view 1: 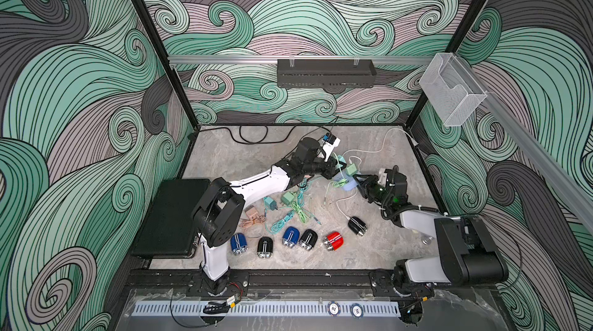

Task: Unplug the electric shaver
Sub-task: Remove the plug from the socket, then place the plug at the center of the board, then place the socket at the center of the board.

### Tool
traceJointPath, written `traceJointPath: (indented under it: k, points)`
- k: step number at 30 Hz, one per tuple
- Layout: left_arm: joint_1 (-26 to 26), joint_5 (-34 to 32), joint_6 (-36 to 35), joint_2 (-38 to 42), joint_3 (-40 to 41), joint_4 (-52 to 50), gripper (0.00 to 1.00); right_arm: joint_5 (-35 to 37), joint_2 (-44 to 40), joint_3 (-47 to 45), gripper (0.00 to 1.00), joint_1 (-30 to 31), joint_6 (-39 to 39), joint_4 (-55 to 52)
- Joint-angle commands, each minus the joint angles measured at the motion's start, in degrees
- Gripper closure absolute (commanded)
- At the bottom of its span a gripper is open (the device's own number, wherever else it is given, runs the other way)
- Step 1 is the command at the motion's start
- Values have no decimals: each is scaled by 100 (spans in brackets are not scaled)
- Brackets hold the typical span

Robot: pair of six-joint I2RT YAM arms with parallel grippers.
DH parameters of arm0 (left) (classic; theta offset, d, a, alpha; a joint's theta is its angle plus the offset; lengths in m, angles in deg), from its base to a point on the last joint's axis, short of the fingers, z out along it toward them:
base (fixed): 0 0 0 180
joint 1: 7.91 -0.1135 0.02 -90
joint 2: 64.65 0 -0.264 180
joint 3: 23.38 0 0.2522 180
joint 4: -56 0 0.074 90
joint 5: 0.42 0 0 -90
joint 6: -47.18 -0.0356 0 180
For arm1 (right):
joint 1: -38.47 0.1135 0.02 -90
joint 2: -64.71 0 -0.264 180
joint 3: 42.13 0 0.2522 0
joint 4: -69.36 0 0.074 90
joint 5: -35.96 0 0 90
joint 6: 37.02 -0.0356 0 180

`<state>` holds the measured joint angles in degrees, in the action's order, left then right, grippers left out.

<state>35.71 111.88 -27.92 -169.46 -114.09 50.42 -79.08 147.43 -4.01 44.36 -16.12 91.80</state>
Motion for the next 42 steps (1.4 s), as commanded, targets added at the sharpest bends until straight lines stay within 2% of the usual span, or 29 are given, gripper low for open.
traceJointPath:
  k: [1,8,14,19,28,37,42]
  points:
    - [109,-386,-568,335,12,-700,100,92,279,304,75,13,-66,657]
    - [228,-1022,-896,370,240,-1446,100,329,1032,769,71,42,-184,850]
    - [415,-1541,-1000,-21,7,-2200,100,480,1577,1177,69,149,-252,871]
    - [568,-1883,-945,-355,-31,-2396,100,567,1990,1430,68,287,-338,944]
    - [637,-2113,-743,-661,56,-2357,96,720,2376,1668,61,490,-411,886]
    - [639,-2363,-619,-829,-48,-2505,84,849,2021,1476,53,516,-158,431]
    - [630,-2362,-628,-874,-156,-2602,69,904,1520,1299,49,507,193,-166]
